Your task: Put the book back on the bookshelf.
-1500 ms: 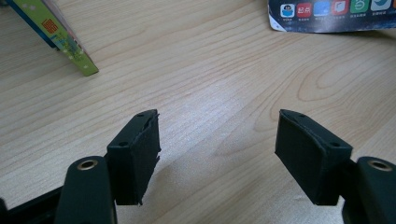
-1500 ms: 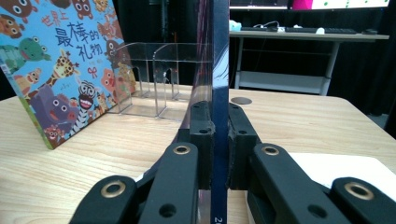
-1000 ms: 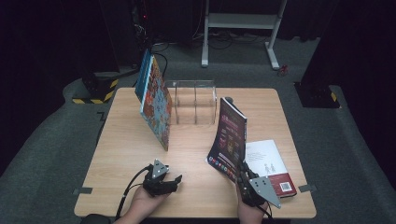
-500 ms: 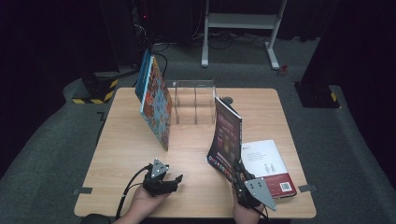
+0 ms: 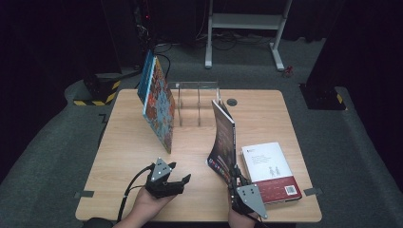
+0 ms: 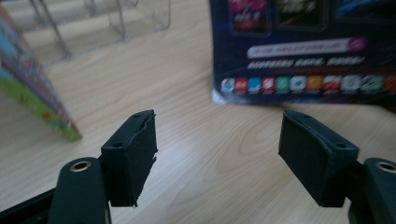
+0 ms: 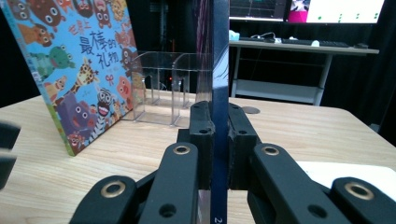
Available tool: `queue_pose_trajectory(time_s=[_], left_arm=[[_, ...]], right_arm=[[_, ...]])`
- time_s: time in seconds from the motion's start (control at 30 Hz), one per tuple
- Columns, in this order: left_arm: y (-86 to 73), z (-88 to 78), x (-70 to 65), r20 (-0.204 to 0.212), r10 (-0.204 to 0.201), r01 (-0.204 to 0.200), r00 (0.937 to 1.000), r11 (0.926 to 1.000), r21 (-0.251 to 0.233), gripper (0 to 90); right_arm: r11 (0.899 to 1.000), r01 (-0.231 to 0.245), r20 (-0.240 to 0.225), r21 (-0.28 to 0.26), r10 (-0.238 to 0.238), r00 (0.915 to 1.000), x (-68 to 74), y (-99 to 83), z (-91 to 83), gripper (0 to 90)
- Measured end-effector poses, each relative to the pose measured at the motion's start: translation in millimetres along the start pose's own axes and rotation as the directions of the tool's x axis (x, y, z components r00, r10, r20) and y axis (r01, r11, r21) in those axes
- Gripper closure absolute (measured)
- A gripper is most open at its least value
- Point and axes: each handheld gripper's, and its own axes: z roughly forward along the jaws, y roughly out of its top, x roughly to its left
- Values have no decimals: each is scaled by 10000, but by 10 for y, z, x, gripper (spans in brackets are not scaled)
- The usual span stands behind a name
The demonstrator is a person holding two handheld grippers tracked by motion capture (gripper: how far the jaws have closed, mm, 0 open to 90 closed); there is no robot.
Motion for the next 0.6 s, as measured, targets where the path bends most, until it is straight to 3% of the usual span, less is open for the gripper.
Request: queue_pose_trajectory(time_s=[0.2, 0.6], left_arm=[[183, -34, -113, 230, 190, -181, 9996, 9990, -403, 270], [273, -54, -118, 286, 32, -11, 9996, 9972, -747, 272]], right_arm=[[10000, 70, -221, 33, -69, 9997, 115, 3, 33, 838], [9999, 48, -242, 132, -44, 9997, 141, 3, 62, 838]])
